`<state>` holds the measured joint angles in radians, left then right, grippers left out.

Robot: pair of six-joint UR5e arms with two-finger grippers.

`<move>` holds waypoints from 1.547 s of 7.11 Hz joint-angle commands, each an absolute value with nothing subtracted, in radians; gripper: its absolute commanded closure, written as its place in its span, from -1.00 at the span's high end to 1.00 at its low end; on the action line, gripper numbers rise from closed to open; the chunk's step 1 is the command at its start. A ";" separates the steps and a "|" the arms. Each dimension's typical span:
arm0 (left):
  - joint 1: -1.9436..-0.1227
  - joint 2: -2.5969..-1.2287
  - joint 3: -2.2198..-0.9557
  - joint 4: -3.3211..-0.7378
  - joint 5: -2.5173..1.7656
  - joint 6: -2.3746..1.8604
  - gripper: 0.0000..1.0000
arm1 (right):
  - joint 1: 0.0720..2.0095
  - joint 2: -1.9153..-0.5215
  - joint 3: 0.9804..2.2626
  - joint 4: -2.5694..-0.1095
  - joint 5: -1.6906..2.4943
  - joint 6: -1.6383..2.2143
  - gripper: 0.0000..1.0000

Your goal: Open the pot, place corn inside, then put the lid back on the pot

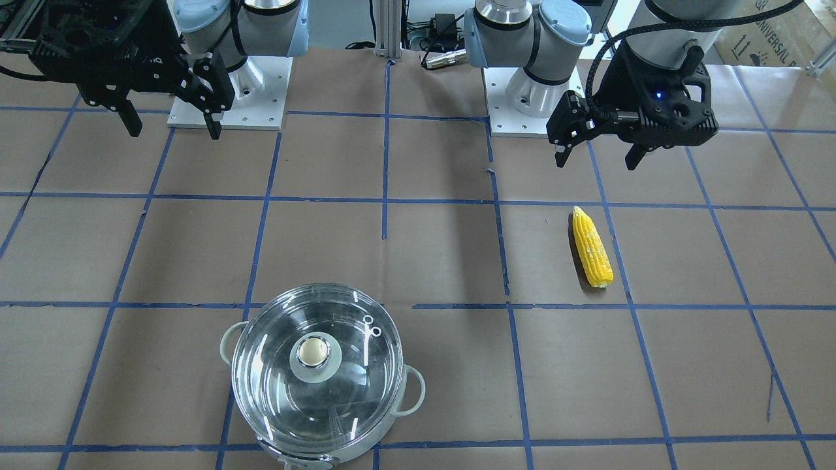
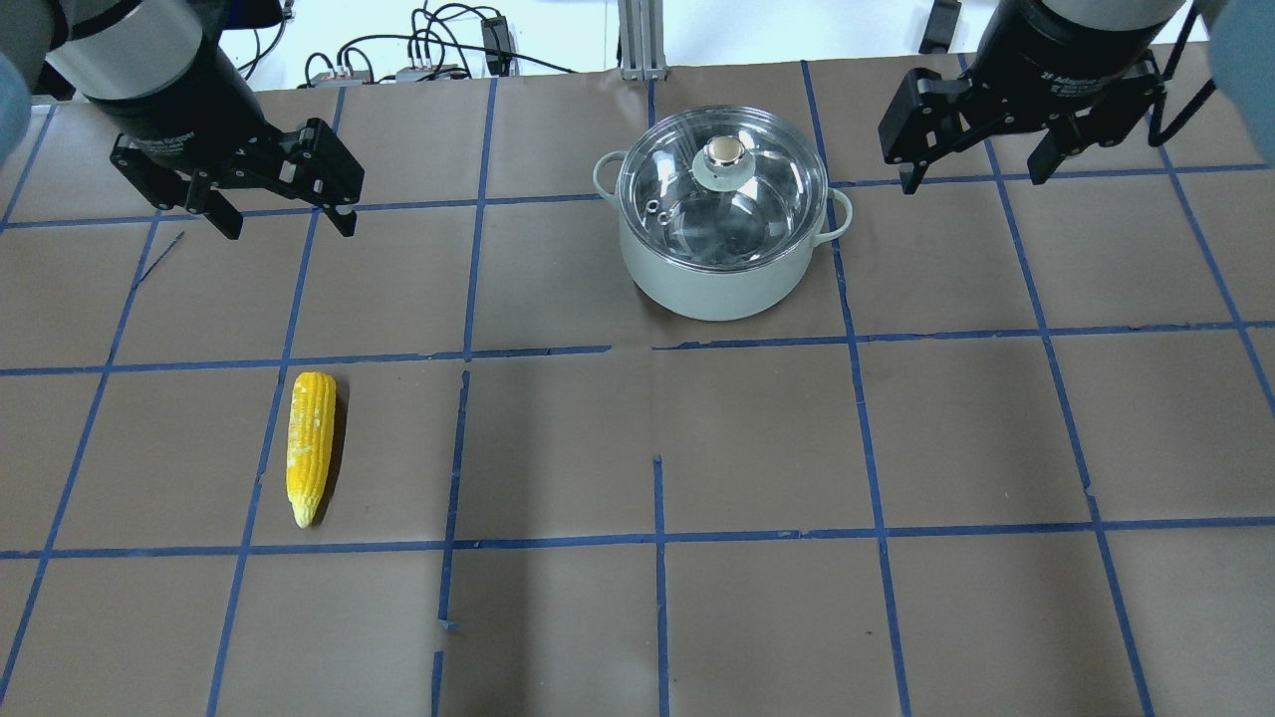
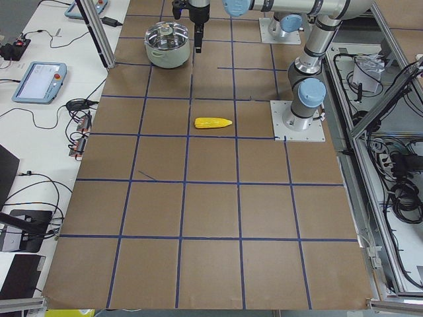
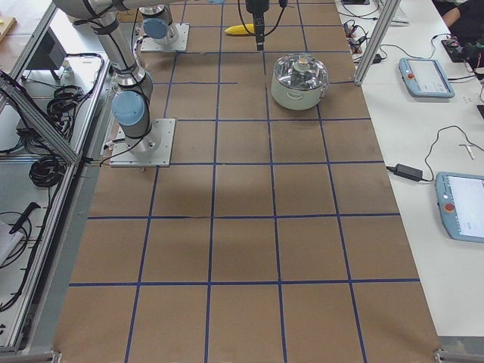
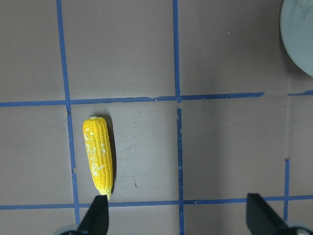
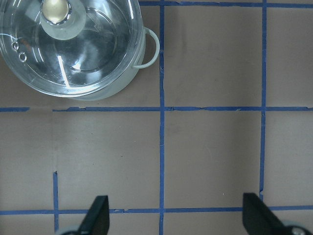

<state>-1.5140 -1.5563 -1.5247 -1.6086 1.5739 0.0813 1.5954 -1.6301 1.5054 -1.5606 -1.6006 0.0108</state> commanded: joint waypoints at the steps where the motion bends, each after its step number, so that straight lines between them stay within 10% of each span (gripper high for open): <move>1: -1.514 -1.557 -1.525 -1.608 1.574 0.081 1.00 | 1.595 -1.608 1.508 -1.580 -1.600 0.011 0.91; 7: -1.513 -1.555 -1.525 -1.611 1.572 0.045 1.00 | 1.597 -1.600 1.497 -1.586 -1.575 0.018 0.96; 11: -1.513 -1.555 -1.529 -1.609 1.565 0.026 1.00 | 1.679 -1.348 1.321 -1.688 -1.522 0.110 0.96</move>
